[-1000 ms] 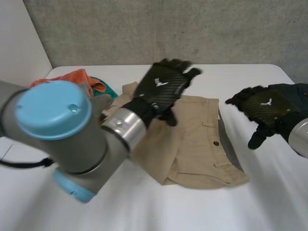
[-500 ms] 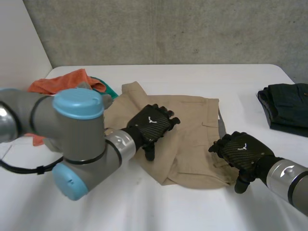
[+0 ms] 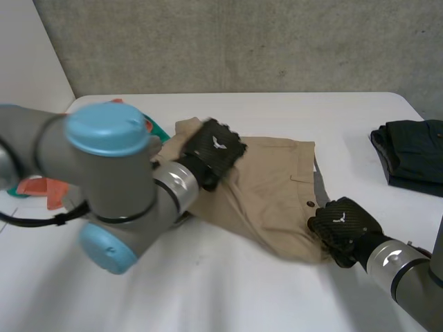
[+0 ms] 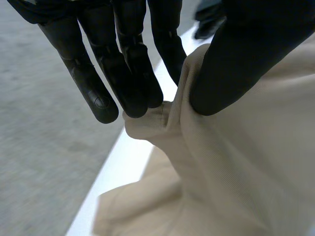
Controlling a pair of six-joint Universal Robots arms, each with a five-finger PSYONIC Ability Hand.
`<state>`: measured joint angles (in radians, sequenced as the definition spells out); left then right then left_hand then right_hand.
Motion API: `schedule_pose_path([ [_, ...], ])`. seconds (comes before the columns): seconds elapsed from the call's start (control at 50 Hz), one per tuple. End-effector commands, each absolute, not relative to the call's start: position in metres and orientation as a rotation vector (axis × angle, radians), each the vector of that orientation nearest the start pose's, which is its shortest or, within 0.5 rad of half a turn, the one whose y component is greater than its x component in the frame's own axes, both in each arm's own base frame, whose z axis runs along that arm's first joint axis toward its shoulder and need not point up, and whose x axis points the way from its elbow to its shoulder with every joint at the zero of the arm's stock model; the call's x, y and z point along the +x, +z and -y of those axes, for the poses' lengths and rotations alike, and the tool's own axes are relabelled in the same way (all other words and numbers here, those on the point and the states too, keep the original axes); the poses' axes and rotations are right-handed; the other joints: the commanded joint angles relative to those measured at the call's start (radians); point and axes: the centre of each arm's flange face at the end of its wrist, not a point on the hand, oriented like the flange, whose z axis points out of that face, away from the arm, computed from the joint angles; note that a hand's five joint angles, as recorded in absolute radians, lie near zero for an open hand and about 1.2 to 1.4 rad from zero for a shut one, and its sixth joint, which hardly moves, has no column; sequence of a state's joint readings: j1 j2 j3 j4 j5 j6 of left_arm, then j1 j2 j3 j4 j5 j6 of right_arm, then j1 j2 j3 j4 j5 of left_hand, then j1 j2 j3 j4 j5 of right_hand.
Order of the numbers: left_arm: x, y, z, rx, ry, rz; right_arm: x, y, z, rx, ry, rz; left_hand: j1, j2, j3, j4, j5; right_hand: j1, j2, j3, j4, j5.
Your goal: Fold the laundry.
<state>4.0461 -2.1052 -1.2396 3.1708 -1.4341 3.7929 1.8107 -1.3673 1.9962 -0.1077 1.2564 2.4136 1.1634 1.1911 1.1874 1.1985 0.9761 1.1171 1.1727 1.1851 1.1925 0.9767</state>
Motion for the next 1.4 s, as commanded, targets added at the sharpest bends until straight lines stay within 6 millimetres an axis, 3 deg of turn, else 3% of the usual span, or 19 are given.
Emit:
schedule_pose_path([
  [0.02,-0.32,0.253,0.228,1.469,-2.092,-1.93,0.214,0.178,0.214,-1.497,-1.653,-2.239,0.233,0.205,0.209,0.198,0.246,0.279,0.224,0.211,0.204,0.245],
  [0.12,-0.278,0.259,0.204,1.41,-1.951,-2.07,0.204,0.231,0.213,-1.467,-1.781,-2.203,0.233,0.205,0.209,0.198,0.246,0.279,0.224,0.211,0.204,0.245],
  [0.2,-0.255,0.25,0.178,1.393,-1.818,-2.219,0.202,0.247,0.199,-1.474,-1.722,-2.179,0.233,0.205,0.209,0.198,0.246,0.279,0.224,0.211,0.204,0.245],
  [0.28,-0.243,0.231,0.156,1.375,-1.713,-2.363,0.202,0.235,0.194,-1.504,-1.553,-2.186,0.233,0.205,0.209,0.198,0.246,0.279,0.224,0.211,0.204,0.245],
  [0.32,-0.243,0.224,0.155,1.357,-1.705,-2.394,0.204,0.228,0.197,-1.513,-1.525,-2.174,0.233,0.205,0.209,0.198,0.246,0.279,0.224,0.211,0.204,0.245],
  [0.46,-0.246,0.205,0.186,1.182,-1.741,-2.42,0.211,0.201,0.222,-1.412,-1.503,-2.272,0.233,0.205,0.209,0.198,0.246,0.279,0.224,0.211,0.204,0.245],
  [0.5,-0.247,0.202,0.19,1.146,-1.726,-2.436,0.211,0.195,0.223,-1.334,-1.447,-2.325,0.233,0.205,0.209,0.198,0.246,-0.34,-0.396,-0.408,-0.415,-0.374],
  [0.58,-0.253,0.201,0.191,1.128,-1.74,-2.451,0.21,0.197,0.214,-1.214,-1.405,-2.36,0.233,0.205,0.209,0.198,0.246,-0.73,-0.785,-0.798,-0.805,-0.764],
  [0.78,-0.262,0.218,0.208,1.055,-1.856,-2.397,0.213,0.192,0.171,-1.12,-1.445,-2.291,0.233,0.205,0.209,0.198,0.246,-0.843,-0.898,-0.911,-0.918,-0.877],
  [0.98,-0.262,0.23,0.224,0.958,-1.899,-2.384,0.232,0.169,0.161,-1.13,-1.51,-2.223,0.233,0.205,0.209,0.198,0.246,-0.711,-0.767,-0.779,-0.786,-0.745],
  [1.14,-0.256,0.221,0.214,0.924,-1.818,-2.493,0.242,0.143,0.17,-1.127,-1.505,-2.306,0.233,0.205,0.209,0.198,0.246,-0.06,-0.116,-0.128,-0.135,-0.094],
  [1.16,-0.254,0.219,0.211,0.916,-1.796,-2.519,0.242,0.142,0.174,-1.123,-1.531,-2.31,0.233,0.205,0.209,0.198,0.246,0.22,0.165,0.152,0.145,0.186],
  [1.18,-0.253,0.218,0.208,0.914,-1.787,-2.53,0.242,0.142,0.176,-1.122,-1.546,-2.311,0.233,0.205,0.209,0.198,0.246,0.279,0.223,0.211,0.203,0.244],
  [1.28,-0.245,0.218,0.184,0.939,-1.717,-2.582,0.24,0.154,0.18,-1.151,-1.614,-2.312,0.233,0.205,0.209,0.198,0.246,0.279,0.224,0.211,0.204,0.245],
  [1.36,-0.235,0.221,0.158,0.984,-1.651,-2.617,0.231,0.172,0.173,-1.309,-1.605,-2.319,0.233,0.205,0.209,0.198,0.246,0.279,0.224,0.211,0.204,0.245],
  [1.4,-0.229,0.221,0.143,1.019,-1.609,-2.634,0.223,0.178,0.164,-1.471,-1.514,-2.343,0.233,0.205,0.209,0.198,0.246,0.279,0.224,0.211,0.204,0.245],
])
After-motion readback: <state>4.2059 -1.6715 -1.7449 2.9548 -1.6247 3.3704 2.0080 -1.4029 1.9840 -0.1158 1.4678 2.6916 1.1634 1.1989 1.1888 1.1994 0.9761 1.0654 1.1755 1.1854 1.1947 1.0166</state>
